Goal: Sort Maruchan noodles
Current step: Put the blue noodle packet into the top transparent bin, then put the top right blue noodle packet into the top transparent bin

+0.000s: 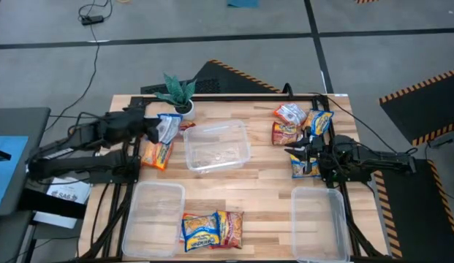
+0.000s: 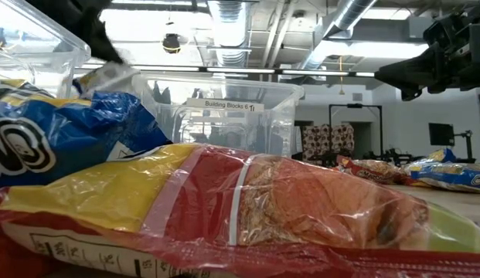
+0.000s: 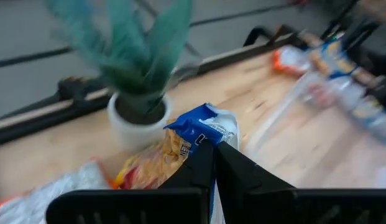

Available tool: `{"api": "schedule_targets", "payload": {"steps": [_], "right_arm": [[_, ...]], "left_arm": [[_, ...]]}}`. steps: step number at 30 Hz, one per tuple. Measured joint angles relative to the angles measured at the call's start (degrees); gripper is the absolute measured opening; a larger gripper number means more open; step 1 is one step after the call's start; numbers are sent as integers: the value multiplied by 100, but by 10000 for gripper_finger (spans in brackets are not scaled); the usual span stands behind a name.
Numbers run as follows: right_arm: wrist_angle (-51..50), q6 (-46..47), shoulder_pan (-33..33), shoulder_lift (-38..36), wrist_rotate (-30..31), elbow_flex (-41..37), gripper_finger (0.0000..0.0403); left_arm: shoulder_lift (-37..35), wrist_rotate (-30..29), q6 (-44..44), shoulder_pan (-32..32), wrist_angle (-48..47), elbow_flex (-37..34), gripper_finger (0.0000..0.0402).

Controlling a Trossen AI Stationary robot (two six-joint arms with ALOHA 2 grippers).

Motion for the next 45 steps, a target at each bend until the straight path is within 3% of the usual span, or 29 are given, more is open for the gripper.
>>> {"api": "schedule_targets", "payload": {"steps": [7,16,24,29,40,45], "right_arm": [[0,-2,1,0,0,0,107],[0,0,0,1,0,0,107],[0,0,2,1,0,-1,107],[0,-2,2,0,0,-1,107],[0,0,1,-1,0,1,107],[0,0,2,-1,0,1,107]], "left_arm": [[401,488,588,-470,1961,78,0],[1820,790,1236,-896,3998,78,0],[3248,702,1259,-907,4446,78,0],[3677,635,1277,-878,4402,209,12],[3652,973,1515,-826,3157,1216,106],[3287,1427,1698,-1114,3081,1014,117]]}}
